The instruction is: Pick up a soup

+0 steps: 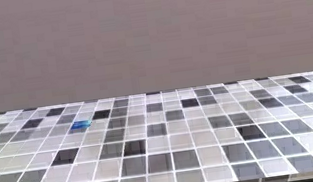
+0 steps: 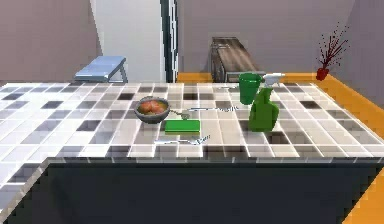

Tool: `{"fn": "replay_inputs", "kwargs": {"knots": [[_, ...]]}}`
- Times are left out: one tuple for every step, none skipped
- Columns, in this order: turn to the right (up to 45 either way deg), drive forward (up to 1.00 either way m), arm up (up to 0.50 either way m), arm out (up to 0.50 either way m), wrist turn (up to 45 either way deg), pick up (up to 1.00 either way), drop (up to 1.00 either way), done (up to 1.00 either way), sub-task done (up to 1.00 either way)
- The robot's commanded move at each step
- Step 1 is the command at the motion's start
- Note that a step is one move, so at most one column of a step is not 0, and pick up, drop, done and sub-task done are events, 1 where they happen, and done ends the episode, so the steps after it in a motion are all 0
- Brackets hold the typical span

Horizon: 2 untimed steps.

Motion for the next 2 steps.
{"fn": "replay_inputs", "kwargs": {"knots": [[0.0,0.0,0.5,0.0,0.0,0.0,0.0,0.0,0.0],[0.0,0.0,0.38,0.0,0.0,0.0,0.0,0.0,0.0]]}}
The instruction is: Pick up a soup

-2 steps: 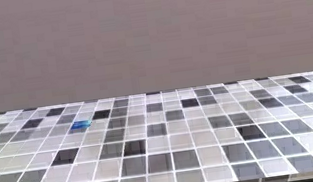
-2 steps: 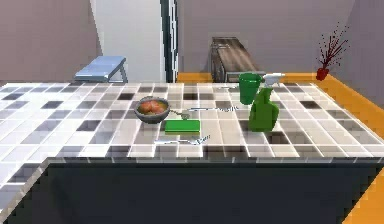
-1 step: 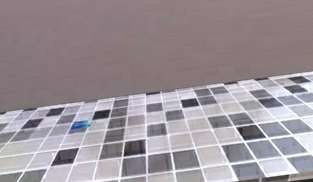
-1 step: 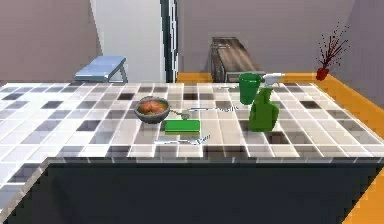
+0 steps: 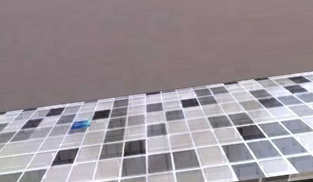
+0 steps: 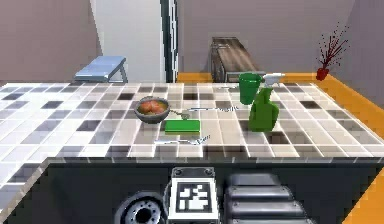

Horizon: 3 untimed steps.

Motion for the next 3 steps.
{"fn": "replay_inputs", "kwargs": {"knots": [[0.0,0.0,0.0,0.44,0.0,0.0,0.0,0.0,0.0],[0.0,0.0,0.0,0.0,45.0,0.0,0.0,0.0,0.0],[0.0,0.0,0.0,0.0,45.0,0.0,0.0,0.0,0.0]]}}
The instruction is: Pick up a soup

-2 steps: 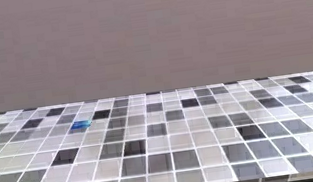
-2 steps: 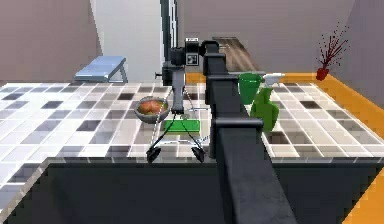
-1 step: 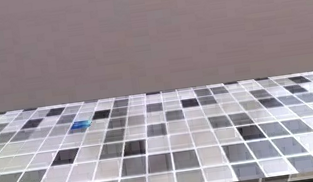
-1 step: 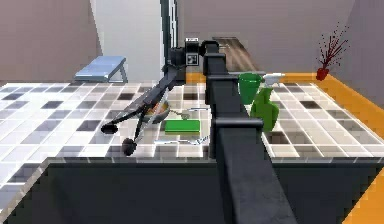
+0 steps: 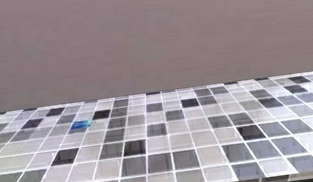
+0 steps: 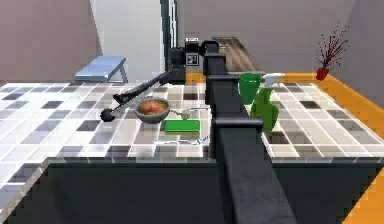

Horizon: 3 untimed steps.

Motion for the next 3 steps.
{"fn": "replay_inputs", "kwargs": {"knots": [[0.0,0.0,0.0,0.0,45.0,0.0,0.0,0.0,0.0],[0.0,0.0,0.0,0.0,3.0,0.0,0.0,0.0,0.0],[0.0,0.0,-0.1,0.0,0.0,0.0,0.0,0.0,0.0]]}}
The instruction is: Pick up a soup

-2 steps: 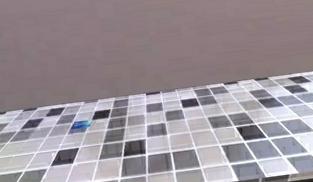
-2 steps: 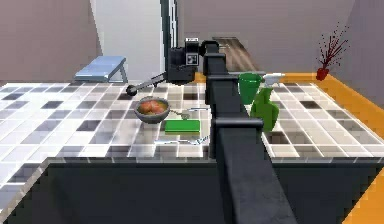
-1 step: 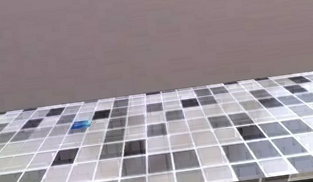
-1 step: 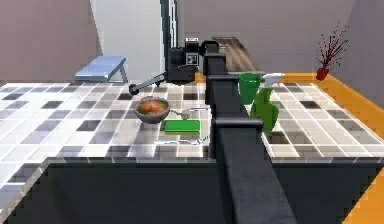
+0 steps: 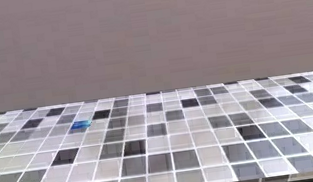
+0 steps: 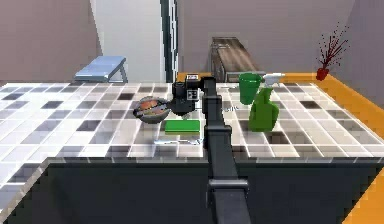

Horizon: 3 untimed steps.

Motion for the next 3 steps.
{"fn": "replay_inputs", "kwargs": {"knots": [[0.0,0.0,0.0,0.0,0.0,1.0,0.0,0.0,0.0],[0.0,0.0,0.1,0.0,0.0,0.0,0.0,0.0,0.0],[0.0,0.0,0.0,0.0,0.0,0.0,0.0,1.0,0.0]]}}
